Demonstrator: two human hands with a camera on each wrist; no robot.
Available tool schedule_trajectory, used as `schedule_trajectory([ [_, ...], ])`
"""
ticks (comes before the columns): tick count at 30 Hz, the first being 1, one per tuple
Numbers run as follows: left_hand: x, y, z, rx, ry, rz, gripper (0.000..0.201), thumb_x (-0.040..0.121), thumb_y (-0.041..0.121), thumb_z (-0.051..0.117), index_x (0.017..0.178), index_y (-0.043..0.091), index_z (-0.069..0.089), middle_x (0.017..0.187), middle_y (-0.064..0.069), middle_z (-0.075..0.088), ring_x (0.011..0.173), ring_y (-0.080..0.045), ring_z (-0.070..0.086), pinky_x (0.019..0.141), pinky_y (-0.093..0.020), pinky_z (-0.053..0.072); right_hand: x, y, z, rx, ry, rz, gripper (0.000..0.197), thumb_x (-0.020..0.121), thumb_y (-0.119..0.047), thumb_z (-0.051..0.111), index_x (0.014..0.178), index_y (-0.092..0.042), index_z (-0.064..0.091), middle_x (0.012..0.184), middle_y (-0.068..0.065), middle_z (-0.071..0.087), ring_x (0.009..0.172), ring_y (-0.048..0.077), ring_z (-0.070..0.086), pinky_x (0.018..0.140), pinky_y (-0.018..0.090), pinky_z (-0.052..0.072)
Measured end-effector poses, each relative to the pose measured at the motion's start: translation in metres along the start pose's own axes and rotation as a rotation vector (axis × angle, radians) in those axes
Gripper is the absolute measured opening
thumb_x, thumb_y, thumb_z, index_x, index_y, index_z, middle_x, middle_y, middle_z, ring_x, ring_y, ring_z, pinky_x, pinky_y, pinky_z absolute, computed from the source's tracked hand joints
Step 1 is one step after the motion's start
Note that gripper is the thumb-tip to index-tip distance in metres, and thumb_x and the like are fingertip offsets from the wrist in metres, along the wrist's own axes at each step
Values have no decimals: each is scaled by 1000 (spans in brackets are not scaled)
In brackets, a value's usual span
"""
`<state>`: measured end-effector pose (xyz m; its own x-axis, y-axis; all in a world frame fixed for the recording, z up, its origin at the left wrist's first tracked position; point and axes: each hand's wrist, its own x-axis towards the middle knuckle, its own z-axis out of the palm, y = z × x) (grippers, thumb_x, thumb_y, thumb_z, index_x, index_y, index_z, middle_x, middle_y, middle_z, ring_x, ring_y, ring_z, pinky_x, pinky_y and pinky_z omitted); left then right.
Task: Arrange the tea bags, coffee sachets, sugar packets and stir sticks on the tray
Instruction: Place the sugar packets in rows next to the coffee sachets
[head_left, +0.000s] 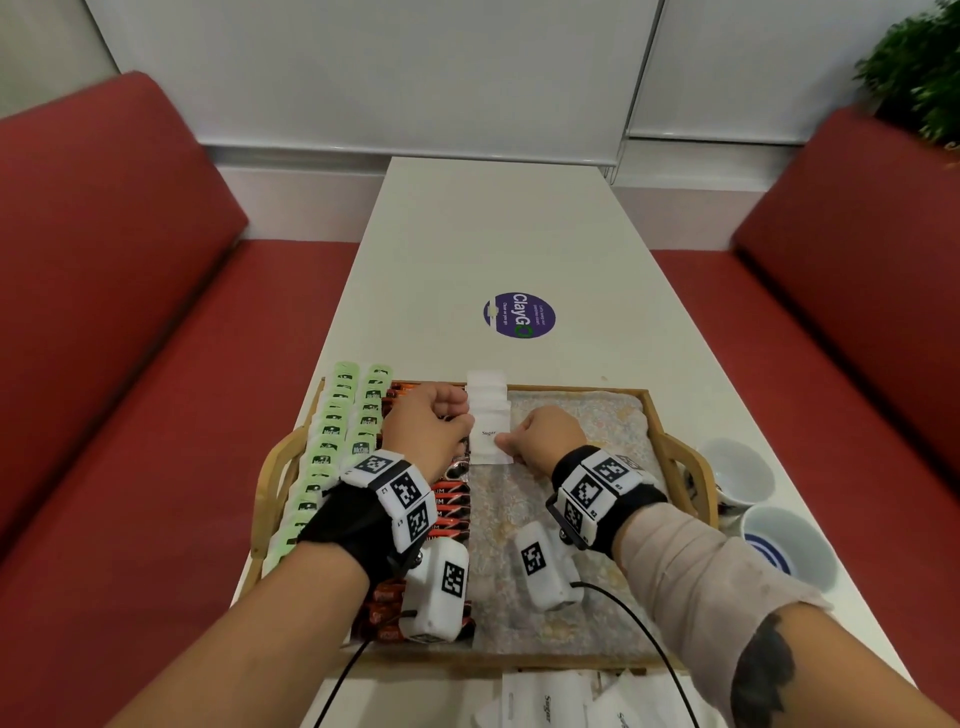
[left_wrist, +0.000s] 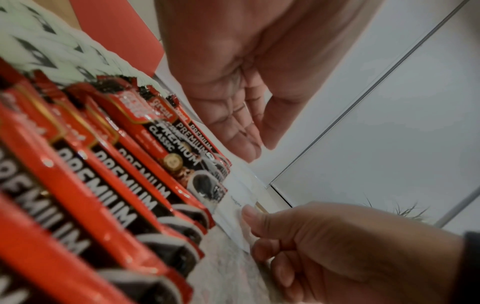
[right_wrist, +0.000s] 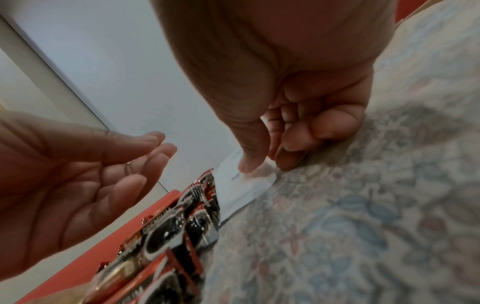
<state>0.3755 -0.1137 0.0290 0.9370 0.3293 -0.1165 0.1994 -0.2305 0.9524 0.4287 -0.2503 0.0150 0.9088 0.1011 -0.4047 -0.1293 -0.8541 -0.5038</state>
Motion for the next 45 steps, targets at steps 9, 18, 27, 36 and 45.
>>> schedule_trajectory([
  [9, -41, 12, 1, 84, -30, 54, 14, 85, 11, 65, 98, 17, 62, 92, 2, 65, 89, -17, 64, 79, -38, 56, -50, 9, -14, 121, 48, -99, 37, 88, -37, 64, 66, -12, 47, 80, 13, 64, 71, 26, 58, 77, 41, 52],
  [18, -106, 8, 3, 94, -74, 38, 13, 87, 13, 64, 97, 19, 61, 98, -3, 66, 87, -18, 63, 70, -37, 57, -124, 38, -21, 177, 87, -142, 28, 87, -32, 66, 70, -18, 48, 87, 9, 66, 75, 22, 56, 77, 39, 51],
  [27, -156, -18, 4, 301, -171, 25, 12, 83, 15, 69, 85, 24, 60, 77, 8, 62, 75, -12, 60, 66, -25, 49, -180, 70, -8, 36, 35, -113, 22, 83, -32, 70, 75, -18, 55, 91, 5, 70, 83, 20, 63, 79, 35, 53],
  [36, -184, -20, -5, 589, -312, -141, 14, 86, 21, 63, 72, 18, 64, 92, -3, 72, 89, -23, 69, 78, -35, 58, -210, 86, 21, -275, -16, -135, 21, 80, -27, 71, 92, -10, 68, 93, 6, 69, 87, 22, 64, 71, 30, 51],
  [45, -197, -35, 7, 770, -372, -310, 31, 85, 39, 61, 78, 9, 60, 83, -9, 69, 82, -25, 67, 79, -33, 55, -217, 92, 49, -267, 57, -166, 17, 80, -19, 68, 95, -12, 63, 98, 7, 66, 92, 25, 62, 74, 31, 51],
])
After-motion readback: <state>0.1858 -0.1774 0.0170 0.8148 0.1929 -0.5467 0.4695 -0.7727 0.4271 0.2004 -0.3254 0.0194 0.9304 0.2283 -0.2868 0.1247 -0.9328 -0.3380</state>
